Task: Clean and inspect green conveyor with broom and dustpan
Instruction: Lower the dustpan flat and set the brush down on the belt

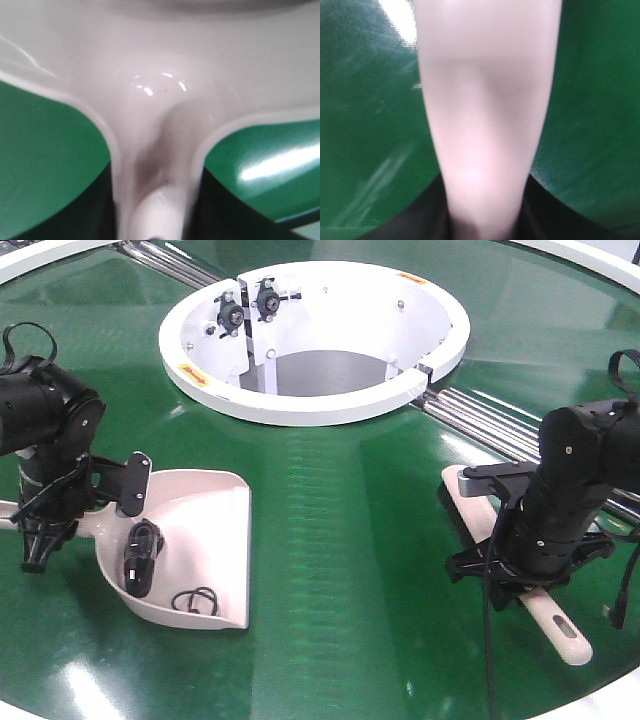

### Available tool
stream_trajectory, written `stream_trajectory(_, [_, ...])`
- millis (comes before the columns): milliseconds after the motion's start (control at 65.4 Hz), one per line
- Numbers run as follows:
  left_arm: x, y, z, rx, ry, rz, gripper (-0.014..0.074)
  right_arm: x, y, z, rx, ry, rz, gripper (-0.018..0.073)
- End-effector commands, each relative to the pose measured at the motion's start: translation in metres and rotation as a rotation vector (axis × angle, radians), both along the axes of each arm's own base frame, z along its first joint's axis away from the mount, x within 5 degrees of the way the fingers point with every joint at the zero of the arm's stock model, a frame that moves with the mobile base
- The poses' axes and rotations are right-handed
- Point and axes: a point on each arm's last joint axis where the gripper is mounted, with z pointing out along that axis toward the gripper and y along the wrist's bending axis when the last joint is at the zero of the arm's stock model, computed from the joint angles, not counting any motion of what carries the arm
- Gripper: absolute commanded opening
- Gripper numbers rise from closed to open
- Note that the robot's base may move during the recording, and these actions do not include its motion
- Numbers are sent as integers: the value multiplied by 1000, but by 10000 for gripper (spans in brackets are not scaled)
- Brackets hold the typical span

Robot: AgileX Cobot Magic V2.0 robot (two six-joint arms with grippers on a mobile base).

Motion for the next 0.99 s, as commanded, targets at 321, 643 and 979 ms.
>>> stream_trajectory(321, [-1,-5,23,-57,-89,61,17,0,-2,18,7,-58,17,47])
stream_trajectory(643, [-3,-8,22,-102,-89,119,188,3,-2,18,12,-83,18,129])
stream_trajectory(979, [-3,-8,23,-113,-123,187,524,7,-1,6,5,-50,14,316])
